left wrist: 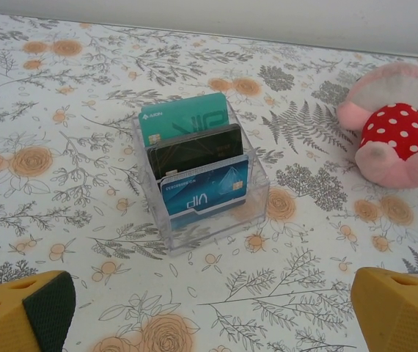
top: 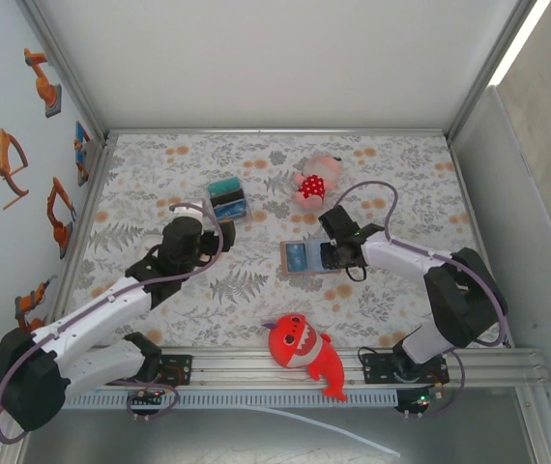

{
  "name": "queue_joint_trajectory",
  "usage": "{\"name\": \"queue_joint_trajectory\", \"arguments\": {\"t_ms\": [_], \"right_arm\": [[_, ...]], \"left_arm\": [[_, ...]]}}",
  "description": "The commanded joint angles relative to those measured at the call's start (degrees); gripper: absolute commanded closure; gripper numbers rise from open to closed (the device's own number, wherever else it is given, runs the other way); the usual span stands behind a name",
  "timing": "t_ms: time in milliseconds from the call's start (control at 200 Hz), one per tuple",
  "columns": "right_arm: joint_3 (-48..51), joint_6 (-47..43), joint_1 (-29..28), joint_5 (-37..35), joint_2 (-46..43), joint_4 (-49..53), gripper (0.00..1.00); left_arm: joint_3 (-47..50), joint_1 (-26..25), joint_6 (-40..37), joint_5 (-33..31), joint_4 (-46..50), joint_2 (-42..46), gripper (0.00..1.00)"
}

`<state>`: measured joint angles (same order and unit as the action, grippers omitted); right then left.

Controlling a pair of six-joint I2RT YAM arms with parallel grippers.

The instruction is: Take the credit cards out of the card holder

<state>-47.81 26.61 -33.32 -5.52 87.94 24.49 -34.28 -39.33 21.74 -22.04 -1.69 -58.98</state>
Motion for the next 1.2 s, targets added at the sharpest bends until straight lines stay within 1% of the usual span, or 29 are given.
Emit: {"name": "queue_joint_trajectory", "arguments": {"t_ms": [0,160,326,376,471,561,666,751,977,1197], "right_arm": [[1.3,1.4,1.2,1.1,-0.7,-1.2,0.64],[1.5,1.5,2.9,0.8,-3.7,0.3,0.71],[0.3,1.4,3.8,-2.0,-8.6,4.3,0.72],[0.0,1.4,3.8,-2.3,-10.0,5.3,0.74],[-0.5,1.7,3.8,-0.8,-11.7,5.8,0.77],[-0.9,1.7,3.7,3.0,-11.8,4.8,0.77],[-1.4,1.9,3.5,8.3,-10.0,1.8,0.77],[-2.5,2.3,2.3,10.3,-7.3,-0.2,0.76],[-8.0,2.3,-2.5,11.3,1.9,-2.0,0.68],[-11.4,2.3,-4.4,12.9,8.4,-3.0,0.64]], "left_arm": [[-2.1,-0.5,-1.7,-0.5,-0.7,-0.9,0.03],[-2.8,-0.9,-2.3,-0.6,-0.6,-2.0,0.03],[-2.8,-1.1,-2.5,-0.7,-1.2,-2.8,0.03],[-2.7,-1.3,-2.6,-0.7,-1.3,-2.9,0.03],[-2.7,-1.3,-2.6,-0.7,-1.6,-3.2,0.03],[-2.4,-1.4,-2.4,-0.9,-1.8,-3.3,0.03],[-2.3,-1.3,-2.2,-0.9,-2.0,-3.6,0.03],[-2.3,-1.3,-2.2,-0.8,-2.0,-3.9,0.03],[-2.1,-1.3,-2.0,-0.8,-2.1,-4.5,0.03],[-1.8,-1.3,-1.9,-0.8,-2.0,-4.5,0.03]]}}
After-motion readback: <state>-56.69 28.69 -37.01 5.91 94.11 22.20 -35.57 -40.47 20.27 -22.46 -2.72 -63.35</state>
